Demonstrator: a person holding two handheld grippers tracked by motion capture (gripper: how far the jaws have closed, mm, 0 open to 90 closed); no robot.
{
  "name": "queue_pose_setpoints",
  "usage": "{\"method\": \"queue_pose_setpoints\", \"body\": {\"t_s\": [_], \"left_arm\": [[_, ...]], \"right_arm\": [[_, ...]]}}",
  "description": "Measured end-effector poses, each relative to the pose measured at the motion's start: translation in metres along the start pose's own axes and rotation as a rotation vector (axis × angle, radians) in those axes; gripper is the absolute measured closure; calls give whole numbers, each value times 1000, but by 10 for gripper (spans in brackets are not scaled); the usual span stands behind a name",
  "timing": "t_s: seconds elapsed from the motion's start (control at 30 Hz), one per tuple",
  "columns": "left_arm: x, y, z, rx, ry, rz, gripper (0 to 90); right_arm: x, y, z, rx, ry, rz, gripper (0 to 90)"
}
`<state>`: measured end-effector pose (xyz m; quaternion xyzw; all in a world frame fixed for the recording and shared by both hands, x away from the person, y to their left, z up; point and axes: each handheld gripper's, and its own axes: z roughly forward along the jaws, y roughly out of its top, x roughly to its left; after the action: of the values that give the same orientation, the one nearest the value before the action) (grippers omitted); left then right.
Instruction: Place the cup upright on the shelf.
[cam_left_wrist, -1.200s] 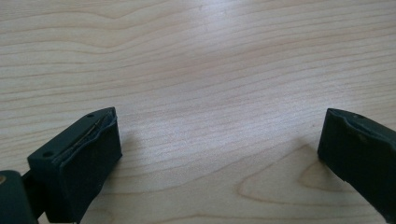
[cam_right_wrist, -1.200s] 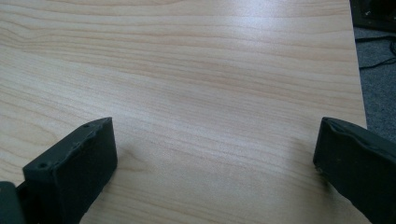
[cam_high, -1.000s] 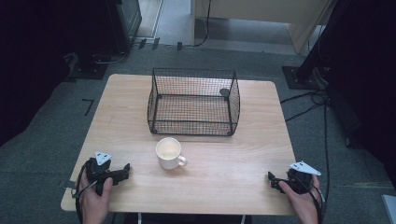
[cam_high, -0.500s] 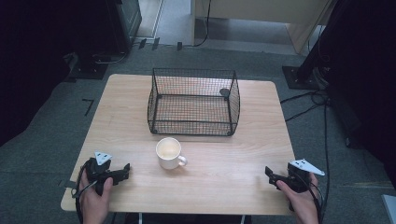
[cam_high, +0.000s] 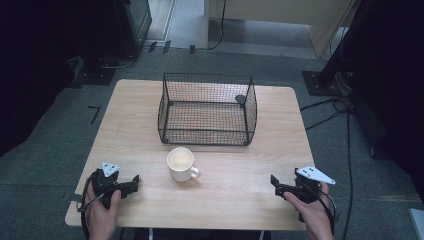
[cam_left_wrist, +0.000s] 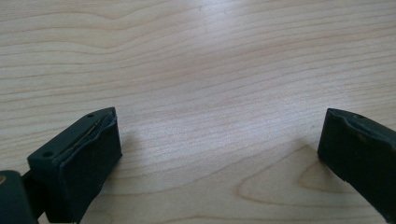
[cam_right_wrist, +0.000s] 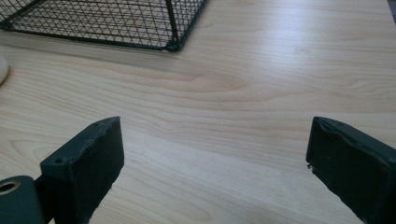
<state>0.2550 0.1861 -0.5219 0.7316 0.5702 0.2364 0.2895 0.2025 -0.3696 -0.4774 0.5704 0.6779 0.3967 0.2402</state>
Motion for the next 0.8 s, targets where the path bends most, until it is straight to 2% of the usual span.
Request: {"method": "queue_pose_setpoints", "body": {"t_s": [0.4, 0.8], "left_arm": [[0, 0, 0, 0, 0, 0, 0], [0, 0, 0, 0, 0, 0, 0]], "right_arm": [[34, 20, 8, -27, 80, -29, 65], [59, 29, 18, -18, 125, -55, 66]]}}
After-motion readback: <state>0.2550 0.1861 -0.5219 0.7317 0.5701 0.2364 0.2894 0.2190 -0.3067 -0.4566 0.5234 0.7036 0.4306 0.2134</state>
